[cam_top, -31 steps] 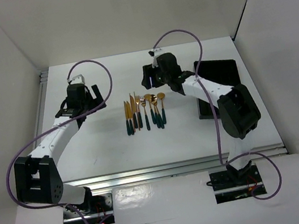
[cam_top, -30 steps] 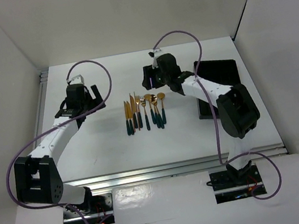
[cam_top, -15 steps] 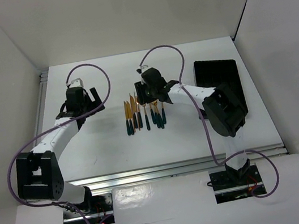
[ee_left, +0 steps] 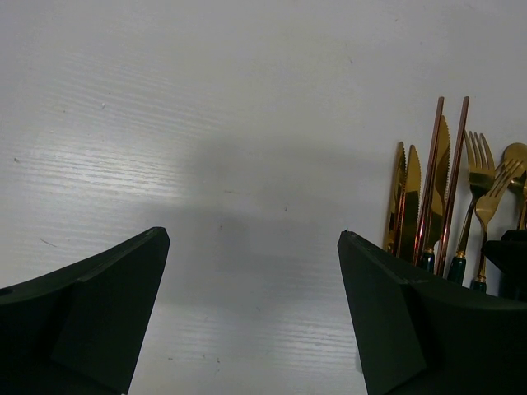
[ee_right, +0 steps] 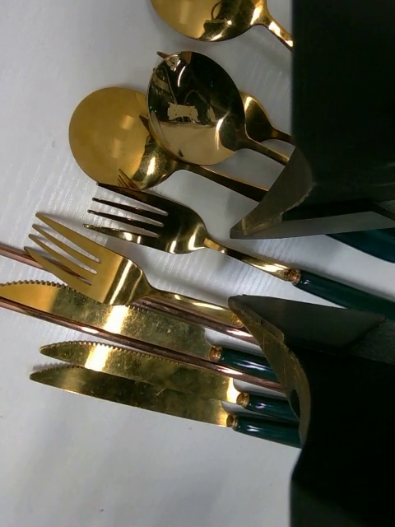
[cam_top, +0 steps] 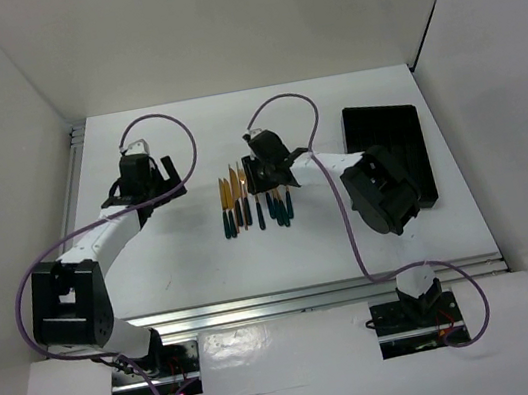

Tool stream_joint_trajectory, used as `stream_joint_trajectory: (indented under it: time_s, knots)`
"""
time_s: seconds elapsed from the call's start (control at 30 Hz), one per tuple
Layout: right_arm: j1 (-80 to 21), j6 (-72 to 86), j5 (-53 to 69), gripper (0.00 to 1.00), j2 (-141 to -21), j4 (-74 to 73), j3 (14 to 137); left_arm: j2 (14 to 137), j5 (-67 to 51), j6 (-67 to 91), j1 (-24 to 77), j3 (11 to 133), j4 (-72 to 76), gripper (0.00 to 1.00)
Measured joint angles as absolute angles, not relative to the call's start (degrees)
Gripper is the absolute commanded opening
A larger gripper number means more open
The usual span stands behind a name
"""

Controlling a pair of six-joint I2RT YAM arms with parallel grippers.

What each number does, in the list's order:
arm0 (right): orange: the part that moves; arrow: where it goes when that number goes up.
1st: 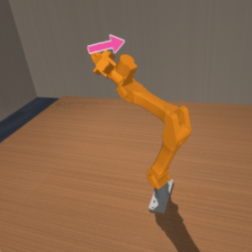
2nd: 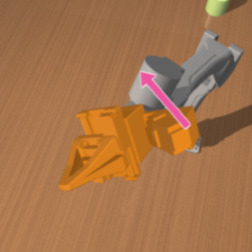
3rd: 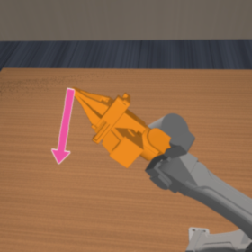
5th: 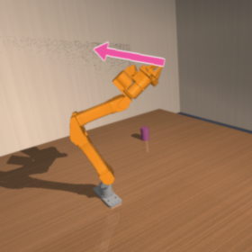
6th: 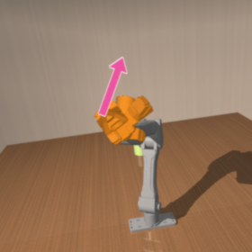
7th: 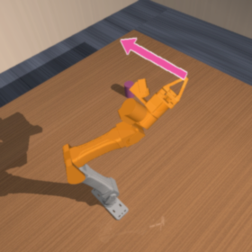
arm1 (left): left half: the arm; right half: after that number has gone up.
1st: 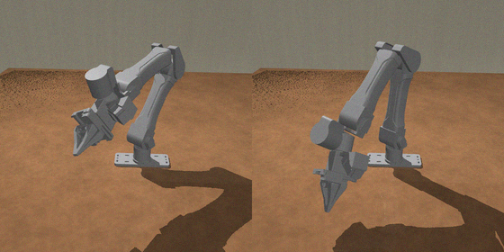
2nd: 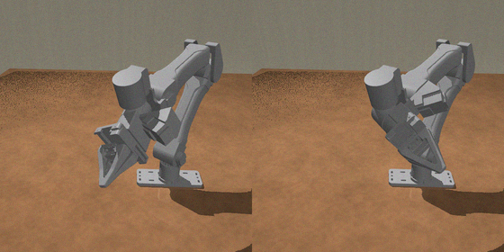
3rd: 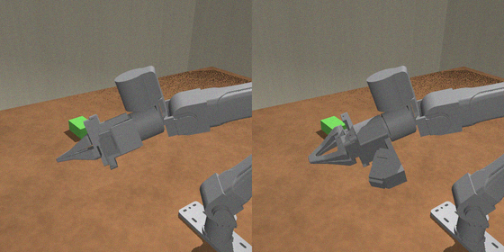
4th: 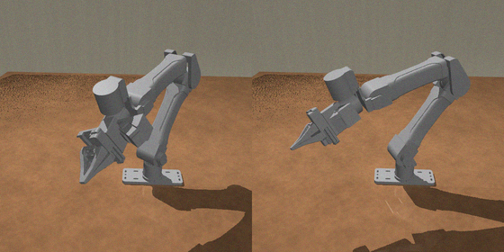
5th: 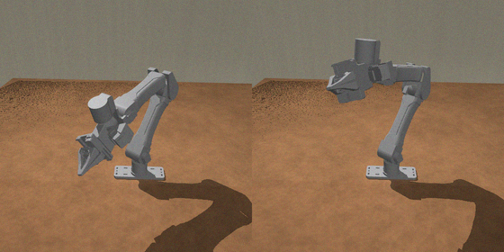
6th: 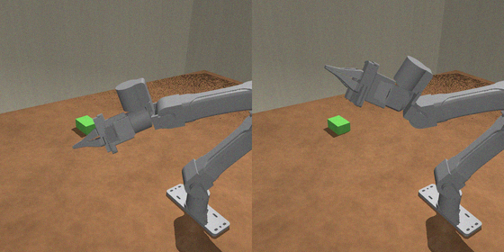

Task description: Sort the eating utensils into containers

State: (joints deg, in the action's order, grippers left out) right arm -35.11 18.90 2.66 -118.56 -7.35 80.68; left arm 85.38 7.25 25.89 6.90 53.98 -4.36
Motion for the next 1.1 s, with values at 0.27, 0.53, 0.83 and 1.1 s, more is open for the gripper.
stream_joint_trajectory:
  time_s: [0.27,0.53,0.83,1.1]
  knots:
    - [-35.1,19.7,3.7,0.47,-118.8,-7.2,81.5,85.7,7.2,25.9,6.9,54.0,-4.3,0.99]
    - [-35.1,20.2,4.4,0.47,-119.8,-6.9,82.6,85.8,7.2,25.9,6.9,54.0,-4.3,0.99]
    - [-35.1,20.9,5.0,0.47,-122.2,-6.7,84.1,86.3,7.2,25.9,6.9,54.0,-4.3,0.99]
    - [-35.1,21.8,5.6,0.41,-123.2,-6.3,84.6,86.4,7.2,25.9,6.9,54.0,-4.2,0.99]
